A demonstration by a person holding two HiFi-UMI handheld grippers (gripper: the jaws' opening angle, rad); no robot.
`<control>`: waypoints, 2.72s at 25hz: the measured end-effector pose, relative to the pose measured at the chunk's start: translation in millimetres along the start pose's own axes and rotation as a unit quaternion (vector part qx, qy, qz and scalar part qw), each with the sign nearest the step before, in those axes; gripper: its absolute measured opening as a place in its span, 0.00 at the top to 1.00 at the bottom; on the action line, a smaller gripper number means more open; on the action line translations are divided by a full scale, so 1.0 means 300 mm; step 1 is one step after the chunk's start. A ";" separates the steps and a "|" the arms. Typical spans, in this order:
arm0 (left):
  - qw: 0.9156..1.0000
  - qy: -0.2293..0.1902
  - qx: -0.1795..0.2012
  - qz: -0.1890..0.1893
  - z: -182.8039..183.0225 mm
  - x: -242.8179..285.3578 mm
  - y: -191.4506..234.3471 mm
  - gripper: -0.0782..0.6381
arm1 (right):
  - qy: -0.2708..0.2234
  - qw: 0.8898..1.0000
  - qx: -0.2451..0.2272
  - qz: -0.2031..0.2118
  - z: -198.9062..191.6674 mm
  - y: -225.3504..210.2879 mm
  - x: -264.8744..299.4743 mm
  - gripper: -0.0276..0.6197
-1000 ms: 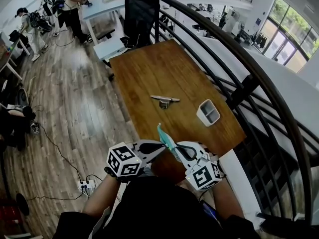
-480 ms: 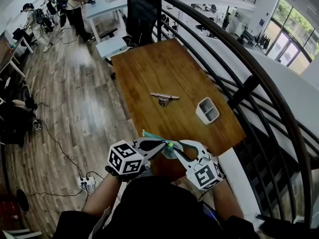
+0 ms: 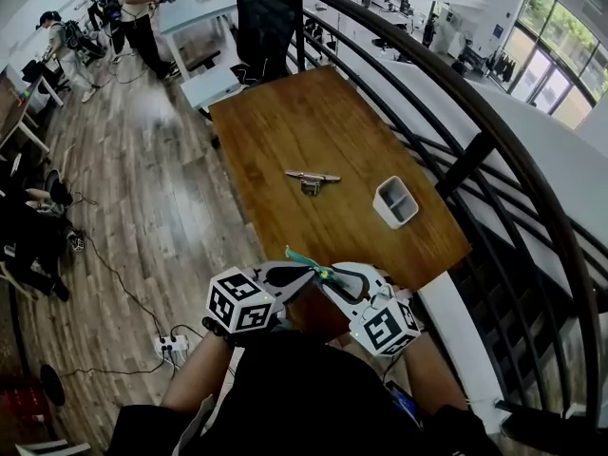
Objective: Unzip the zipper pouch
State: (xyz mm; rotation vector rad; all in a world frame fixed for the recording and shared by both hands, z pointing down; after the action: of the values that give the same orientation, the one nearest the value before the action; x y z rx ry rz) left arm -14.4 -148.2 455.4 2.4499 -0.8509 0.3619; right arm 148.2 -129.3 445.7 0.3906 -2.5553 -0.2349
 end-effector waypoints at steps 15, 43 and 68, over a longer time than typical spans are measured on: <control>0.998 0.012 -0.007 -0.059 0.055 0.030 0.106 0.87 | 0.035 0.998 0.039 -0.046 0.047 -0.028 0.041 0.90; 0.998 0.024 0.053 -0.013 0.076 0.026 0.186 0.87 | 0.044 0.993 0.052 -0.094 0.060 -0.055 -0.010 0.90; 0.995 0.019 0.068 0.065 0.084 0.046 0.239 0.87 | 0.060 0.989 0.045 -0.125 0.027 -0.080 -0.079 0.90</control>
State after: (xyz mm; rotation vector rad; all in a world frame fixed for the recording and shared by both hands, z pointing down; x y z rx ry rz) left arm -47.5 -217.1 467.5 2.5088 -1.0016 0.5291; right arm 168.5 -143.5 421.6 0.7382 -2.4024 -0.1822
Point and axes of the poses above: the fingertips, and each gripper's own axes: x forward along the fingers, y to its left, z out of its top, the point moved 9 cm from there along -x, backward along the fingers, and after that the axes turned 8 degrees about z, right-handed, at the moved point
